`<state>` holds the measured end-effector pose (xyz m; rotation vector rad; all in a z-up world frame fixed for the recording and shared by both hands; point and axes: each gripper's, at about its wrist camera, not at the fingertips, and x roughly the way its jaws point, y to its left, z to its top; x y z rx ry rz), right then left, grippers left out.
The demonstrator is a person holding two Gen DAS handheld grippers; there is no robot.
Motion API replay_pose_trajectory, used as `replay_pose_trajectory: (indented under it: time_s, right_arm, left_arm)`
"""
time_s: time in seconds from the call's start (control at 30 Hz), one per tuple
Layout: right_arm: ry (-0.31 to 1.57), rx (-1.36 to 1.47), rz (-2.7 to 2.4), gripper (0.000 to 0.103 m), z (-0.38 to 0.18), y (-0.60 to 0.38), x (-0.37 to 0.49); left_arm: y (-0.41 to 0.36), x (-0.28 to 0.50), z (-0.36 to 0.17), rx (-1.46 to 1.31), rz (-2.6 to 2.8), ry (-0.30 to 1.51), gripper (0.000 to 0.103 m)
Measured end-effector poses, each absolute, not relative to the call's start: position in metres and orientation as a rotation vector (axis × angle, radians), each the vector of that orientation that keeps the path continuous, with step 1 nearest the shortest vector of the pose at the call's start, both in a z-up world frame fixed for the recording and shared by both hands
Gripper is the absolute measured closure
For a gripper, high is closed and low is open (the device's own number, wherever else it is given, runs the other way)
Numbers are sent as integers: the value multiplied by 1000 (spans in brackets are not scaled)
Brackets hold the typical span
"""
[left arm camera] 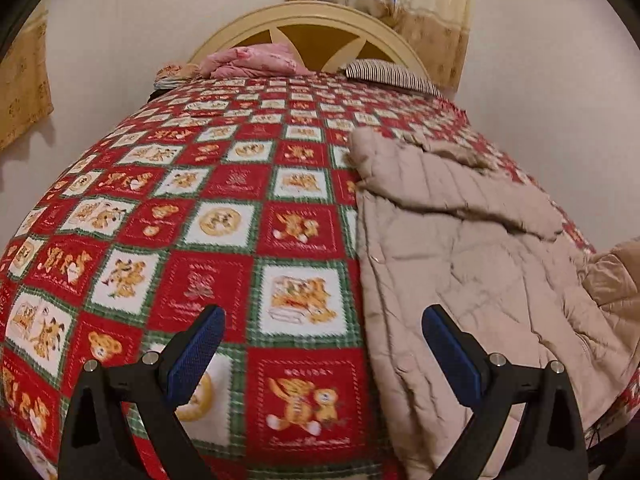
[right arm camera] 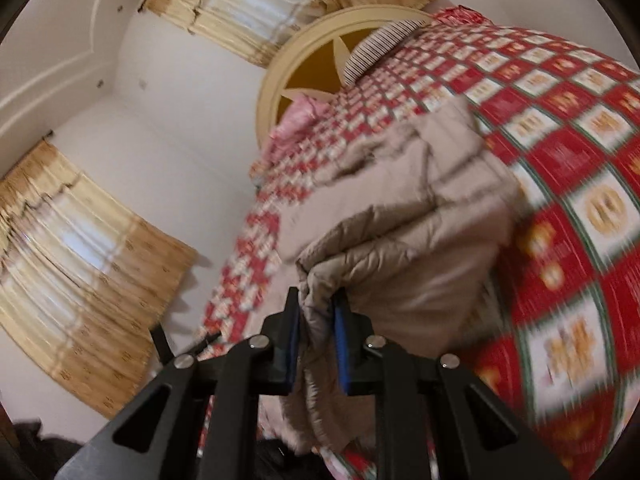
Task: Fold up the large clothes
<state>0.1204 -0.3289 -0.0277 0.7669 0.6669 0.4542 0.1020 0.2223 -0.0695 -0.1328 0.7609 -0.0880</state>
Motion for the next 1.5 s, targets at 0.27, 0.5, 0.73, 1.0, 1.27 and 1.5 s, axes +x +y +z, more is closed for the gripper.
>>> replay_pose_trajectory:
  time_s: [0.27, 0.5, 0.73, 1.0, 1.27, 1.5]
  right_arm:
    - [604, 836, 253, 85, -27, -356, 209]
    - [697, 825, 12, 85, -62, -374, 273]
    - [792, 833, -102, 85, -106, -381, 299]
    - [800, 771, -109, 84, -97, -374, 303]
    - [827, 779, -107, 84, -111, -377, 313]
    - [778, 787, -68, 81, -105, -376, 300]
  left_arm:
    - [246, 112, -71, -172, -187, 747, 4]
    - [240, 112, -74, -165, -464, 773, 4]
    - [212, 121, -53, -96, -640, 724, 4]
    - [145, 167, -23, -34, -911, 633, 4]
    - [132, 119, -16, 214, -1080, 539, 4]
    - [107, 186, -34, 96, -1037, 636, 4]
